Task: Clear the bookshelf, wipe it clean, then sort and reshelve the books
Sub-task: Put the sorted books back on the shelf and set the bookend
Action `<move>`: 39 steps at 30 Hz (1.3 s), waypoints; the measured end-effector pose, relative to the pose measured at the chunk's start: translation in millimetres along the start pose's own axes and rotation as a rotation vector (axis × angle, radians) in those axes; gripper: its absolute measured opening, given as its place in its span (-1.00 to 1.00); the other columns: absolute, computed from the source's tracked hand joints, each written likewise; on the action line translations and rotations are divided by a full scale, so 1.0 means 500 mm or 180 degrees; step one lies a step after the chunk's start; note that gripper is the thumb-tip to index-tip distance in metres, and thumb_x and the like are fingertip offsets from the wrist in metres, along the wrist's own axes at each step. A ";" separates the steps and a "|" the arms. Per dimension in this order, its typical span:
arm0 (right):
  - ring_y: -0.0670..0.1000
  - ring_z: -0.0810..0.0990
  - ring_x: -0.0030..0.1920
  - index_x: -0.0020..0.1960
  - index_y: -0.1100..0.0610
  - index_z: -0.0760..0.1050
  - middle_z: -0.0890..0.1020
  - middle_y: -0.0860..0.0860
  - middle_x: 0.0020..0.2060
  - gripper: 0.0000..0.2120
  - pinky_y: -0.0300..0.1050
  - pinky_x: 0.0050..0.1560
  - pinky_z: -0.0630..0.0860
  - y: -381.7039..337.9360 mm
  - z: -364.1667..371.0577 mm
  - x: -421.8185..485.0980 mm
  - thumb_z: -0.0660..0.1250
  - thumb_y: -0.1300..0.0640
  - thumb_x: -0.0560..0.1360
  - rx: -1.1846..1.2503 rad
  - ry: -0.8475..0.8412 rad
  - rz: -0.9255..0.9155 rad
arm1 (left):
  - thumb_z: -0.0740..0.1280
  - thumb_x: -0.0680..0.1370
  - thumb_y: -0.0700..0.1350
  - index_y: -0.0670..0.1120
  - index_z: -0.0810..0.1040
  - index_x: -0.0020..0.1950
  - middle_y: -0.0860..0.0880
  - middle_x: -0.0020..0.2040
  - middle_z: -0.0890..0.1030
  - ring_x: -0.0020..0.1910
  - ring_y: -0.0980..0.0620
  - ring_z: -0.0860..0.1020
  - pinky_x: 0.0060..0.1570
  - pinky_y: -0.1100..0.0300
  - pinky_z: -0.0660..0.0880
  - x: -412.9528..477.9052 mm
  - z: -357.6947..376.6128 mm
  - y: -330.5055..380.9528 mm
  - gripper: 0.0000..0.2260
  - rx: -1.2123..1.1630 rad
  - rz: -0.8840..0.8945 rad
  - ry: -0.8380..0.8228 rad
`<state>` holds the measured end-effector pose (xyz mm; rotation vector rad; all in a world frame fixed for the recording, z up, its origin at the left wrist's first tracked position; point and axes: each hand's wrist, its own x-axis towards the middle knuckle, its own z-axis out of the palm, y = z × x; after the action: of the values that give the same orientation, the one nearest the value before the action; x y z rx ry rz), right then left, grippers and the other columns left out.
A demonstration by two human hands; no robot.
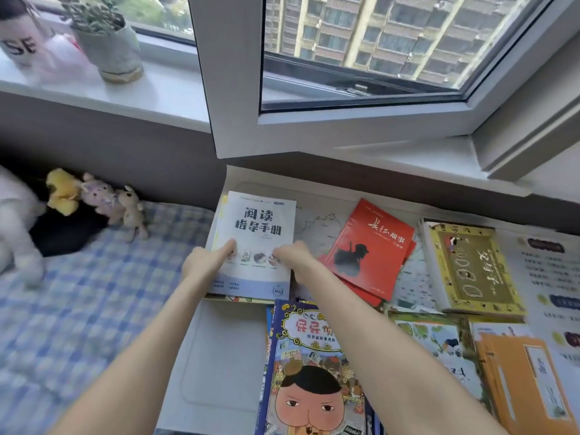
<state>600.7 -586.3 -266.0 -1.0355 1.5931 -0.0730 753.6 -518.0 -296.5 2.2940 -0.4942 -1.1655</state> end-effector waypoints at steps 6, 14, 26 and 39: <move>0.12 0.41 0.31 0.35 0.30 0.30 0.45 0.17 0.29 -0.64 -0.06 0.33 0.32 0.000 -0.015 0.019 0.18 0.30 0.57 0.0228 0.0023 0.0220 | 0.59 0.12 0.16 -0.16 0.56 0.14 -0.10 -0.08 0.71 -0.19 -0.11 0.69 -0.16 -0.01 0.64 0.003 -0.014 0.012 -0.30 -0.0862 0.0039 -0.0926; 0.21 0.53 0.13 0.13 0.23 0.48 0.57 0.19 0.19 -0.58 0.15 0.23 0.46 0.024 -0.062 -0.020 0.23 0.36 0.28 0.2009 -0.0326 0.0116 | 0.55 0.22 0.06 0.00 0.40 -0.03 0.06 -0.13 0.60 -0.18 0.04 0.62 -0.18 0.02 0.59 -0.108 -0.022 0.105 -0.54 0.0237 0.1564 -0.0327; 0.02 0.38 -0.41 -0.59 0.12 0.32 0.43 -0.03 -0.57 -0.76 -0.21 -0.39 0.29 -0.020 -0.246 -0.306 0.13 0.43 0.10 0.3498 0.0798 -0.1418 | 0.58 0.16 -0.12 0.00 0.42 0.01 -0.04 -0.04 0.67 -0.04 -0.05 0.64 -0.07 0.00 0.62 -0.305 -0.076 0.277 -0.49 -0.0151 0.2902 -0.1892; -0.09 0.63 -0.24 -0.06 0.06 0.46 0.65 -0.10 -0.31 -0.53 -0.20 -0.29 0.53 0.099 -0.369 -0.858 0.19 0.35 0.06 0.2772 0.2569 -0.3799 | 0.62 -0.05 0.02 -0.05 0.51 0.13 -0.01 0.00 0.69 0.00 -0.04 0.66 -0.13 0.04 0.63 -0.736 -0.087 0.370 -0.23 -0.0657 0.4348 -0.3203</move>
<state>392.0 -368.8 94.3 -1.1172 1.1043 -1.9922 565.6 -458.8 67.9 0.5782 -1.7635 -1.2984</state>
